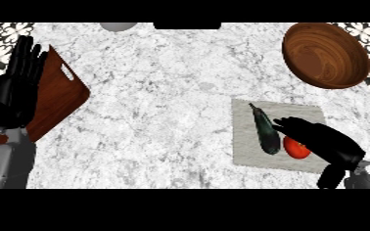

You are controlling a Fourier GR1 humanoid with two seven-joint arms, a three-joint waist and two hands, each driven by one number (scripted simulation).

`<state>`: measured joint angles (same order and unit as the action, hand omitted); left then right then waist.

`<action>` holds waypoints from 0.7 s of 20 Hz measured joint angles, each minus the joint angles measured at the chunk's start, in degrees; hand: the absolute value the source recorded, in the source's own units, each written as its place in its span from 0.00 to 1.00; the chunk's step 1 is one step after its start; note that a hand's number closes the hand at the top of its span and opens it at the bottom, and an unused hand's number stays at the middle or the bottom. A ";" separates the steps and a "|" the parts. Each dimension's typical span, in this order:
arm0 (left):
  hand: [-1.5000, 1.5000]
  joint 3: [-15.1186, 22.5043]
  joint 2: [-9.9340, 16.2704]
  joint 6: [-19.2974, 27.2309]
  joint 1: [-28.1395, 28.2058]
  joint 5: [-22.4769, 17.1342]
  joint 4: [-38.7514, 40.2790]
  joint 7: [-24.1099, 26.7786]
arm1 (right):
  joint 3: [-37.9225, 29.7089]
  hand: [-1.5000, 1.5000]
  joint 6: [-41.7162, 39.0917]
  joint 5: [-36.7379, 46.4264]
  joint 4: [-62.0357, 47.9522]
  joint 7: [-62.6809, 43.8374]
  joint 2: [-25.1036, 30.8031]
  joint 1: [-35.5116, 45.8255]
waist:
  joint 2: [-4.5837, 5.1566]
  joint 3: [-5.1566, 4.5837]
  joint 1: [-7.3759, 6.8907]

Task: Pick the tomato from the placemat and place it in the bowl

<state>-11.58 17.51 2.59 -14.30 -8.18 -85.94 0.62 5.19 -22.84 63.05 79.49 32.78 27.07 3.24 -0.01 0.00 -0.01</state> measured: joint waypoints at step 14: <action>0.50 -1.65 -0.01 -1.18 -0.21 0.40 0.01 -0.32 | -2.59 1.00 8.93 2.84 -10.32 6.36 -1.94 5.19 | -0.24 -0.51 0.04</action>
<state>-13.24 17.50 1.41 -14.51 -7.78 -85.93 0.30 2.59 -13.91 65.89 69.18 39.14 25.13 8.43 -0.25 -0.51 0.02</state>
